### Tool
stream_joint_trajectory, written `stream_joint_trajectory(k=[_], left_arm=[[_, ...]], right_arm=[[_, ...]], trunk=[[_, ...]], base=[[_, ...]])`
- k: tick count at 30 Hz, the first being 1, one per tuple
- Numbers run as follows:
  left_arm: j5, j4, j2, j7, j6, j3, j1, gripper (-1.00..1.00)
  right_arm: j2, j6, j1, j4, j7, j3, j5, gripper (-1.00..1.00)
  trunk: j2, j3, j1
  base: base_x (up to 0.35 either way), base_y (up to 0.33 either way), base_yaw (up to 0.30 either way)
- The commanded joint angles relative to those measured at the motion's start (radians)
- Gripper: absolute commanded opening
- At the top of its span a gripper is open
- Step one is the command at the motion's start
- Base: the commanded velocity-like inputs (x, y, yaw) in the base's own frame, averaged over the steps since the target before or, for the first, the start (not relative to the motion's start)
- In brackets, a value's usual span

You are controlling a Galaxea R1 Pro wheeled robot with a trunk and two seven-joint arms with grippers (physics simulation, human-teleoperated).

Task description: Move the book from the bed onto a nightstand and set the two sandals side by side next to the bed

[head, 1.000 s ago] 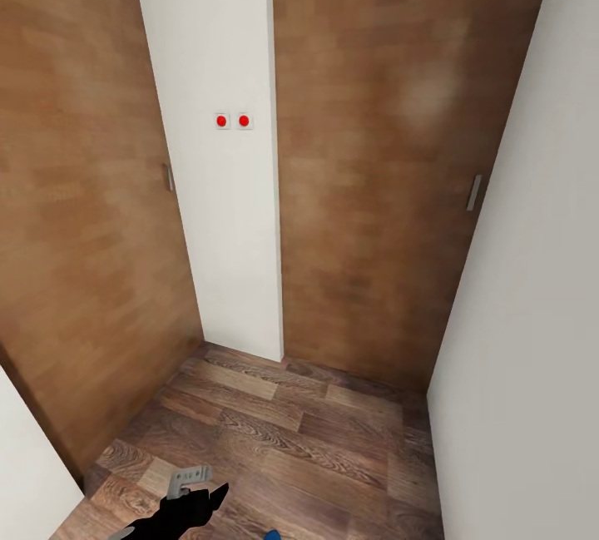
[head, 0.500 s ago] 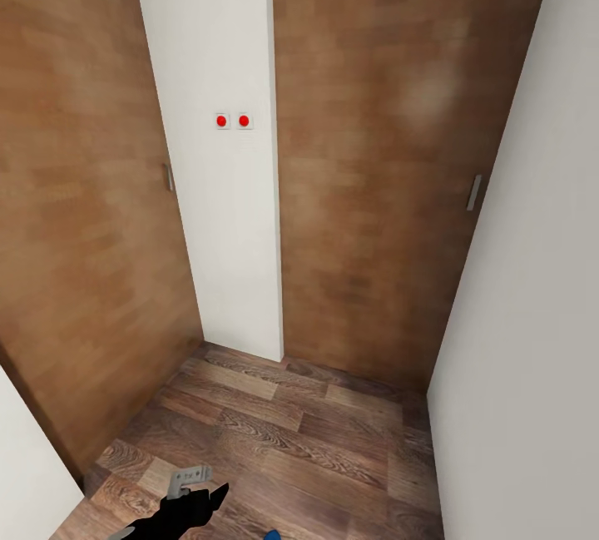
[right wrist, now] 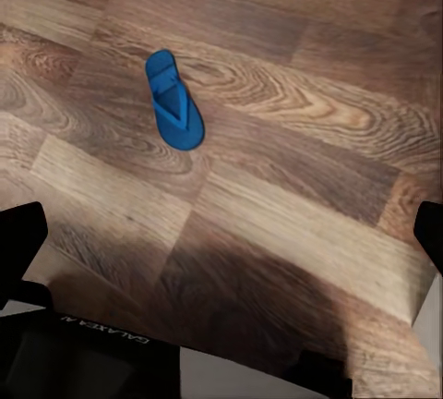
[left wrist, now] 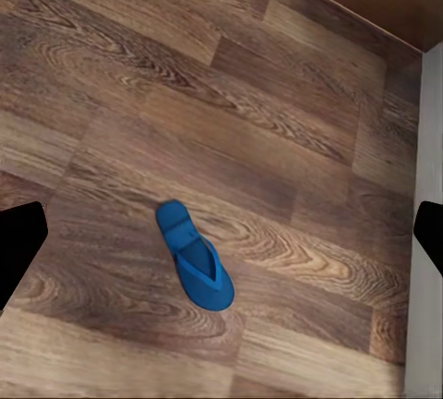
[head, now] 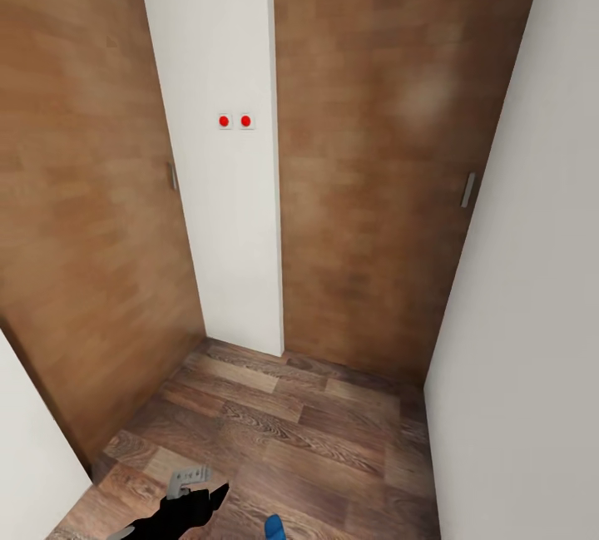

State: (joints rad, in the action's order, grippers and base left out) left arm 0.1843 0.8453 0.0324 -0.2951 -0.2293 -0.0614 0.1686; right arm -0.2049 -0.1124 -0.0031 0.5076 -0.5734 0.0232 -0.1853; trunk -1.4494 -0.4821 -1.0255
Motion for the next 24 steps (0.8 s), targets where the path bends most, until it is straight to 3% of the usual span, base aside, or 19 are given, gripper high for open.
stream_joint_trajectory(k=[1,19,24], left_arm=[[0.011,0.001,0.0,-0.004,-0.01,-0.003,0.0,1.0],[0.011,0.001,0.0,-0.004,-0.01,-0.002,0.0,1.0],[0.011,0.001,0.0,-0.004,-0.01,-0.002,0.0,1.0]], right_arm=[[-0.044,0.003,0.0,-0.001,-0.006,0.006,-0.01,1.0],[-0.044,0.002,0.0,-0.001,-0.006,0.006,-0.01,1.0],[-0.044,0.003,0.0,-0.001,-0.006,0.006,-0.01,1.0]], trunk=[[-0.001,-0.001,0.001],[-0.001,-0.001,0.001],[-0.001,-0.001,0.001]], base=[[-0.186,0.0,0.0],[-0.019,0.0,0.0],[0.0,0.148,0.0]])
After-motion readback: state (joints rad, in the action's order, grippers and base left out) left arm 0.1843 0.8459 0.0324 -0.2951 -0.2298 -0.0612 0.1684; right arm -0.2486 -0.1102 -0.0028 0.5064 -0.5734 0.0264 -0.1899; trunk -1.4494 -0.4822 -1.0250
